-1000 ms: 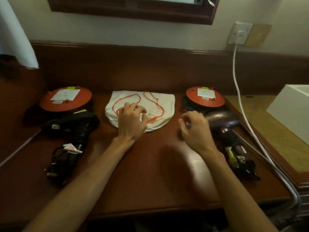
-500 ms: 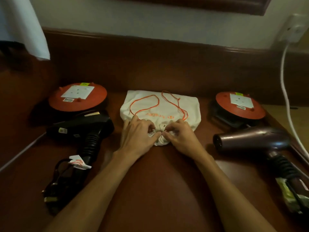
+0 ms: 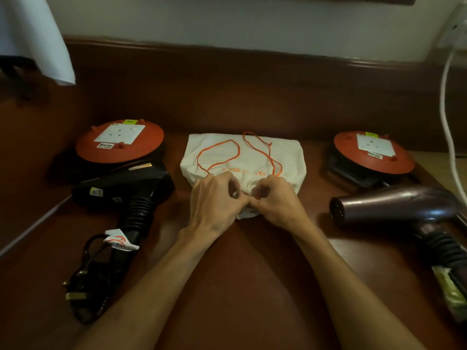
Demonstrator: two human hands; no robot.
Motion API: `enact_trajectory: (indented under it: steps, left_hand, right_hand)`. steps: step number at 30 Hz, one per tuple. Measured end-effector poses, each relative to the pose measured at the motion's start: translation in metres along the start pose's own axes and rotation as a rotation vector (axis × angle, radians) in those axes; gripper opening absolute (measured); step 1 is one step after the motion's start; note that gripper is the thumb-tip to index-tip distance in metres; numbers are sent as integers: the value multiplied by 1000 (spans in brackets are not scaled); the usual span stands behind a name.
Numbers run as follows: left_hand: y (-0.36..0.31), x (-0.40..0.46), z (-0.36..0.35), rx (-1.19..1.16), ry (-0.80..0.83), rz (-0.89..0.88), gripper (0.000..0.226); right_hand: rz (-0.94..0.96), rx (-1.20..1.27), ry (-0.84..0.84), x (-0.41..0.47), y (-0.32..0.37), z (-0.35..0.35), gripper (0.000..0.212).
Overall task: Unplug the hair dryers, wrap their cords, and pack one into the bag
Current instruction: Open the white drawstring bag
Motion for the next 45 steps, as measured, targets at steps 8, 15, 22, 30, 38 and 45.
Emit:
enact_trajectory:
  steps: [8, 15, 22, 30, 38, 45]
  left_hand:
    - [-14, -3, 8, 141, -73, -51, 26]
    - [-2, -6, -4, 348, -5, -113, 33]
    - [-9, -1, -12, 388, 128, -149, 29]
    - [-11, 10, 28, 266, -111, -130, 16]
    - [-17, 0, 15, 212, -71, -165, 12]
    - [-1, -1, 16, 94, -106, -59, 24]
  right_hand:
    - [82, -201, -274, -11, 20, 24, 19]
    - [54, -181, -170, -12, 2, 14, 24]
    - [96, -184, -173, -12, 16, 15, 18]
    - [182, 82, -309, -18, 41, 36, 24]
    - [278, -126, -413, -23, 42, 40, 18]
    - [319, -320, -373, -27, 52, 34, 47]
Point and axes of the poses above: each hand's wrist, its own x-axis towards the middle knuckle, its own z-axis out of the back of the hand, y = z × x, the point moved 9 cm from there along x, towards the middle knuckle, and after that the axes turned 8 degrees about -y, right-handed, at the moved point
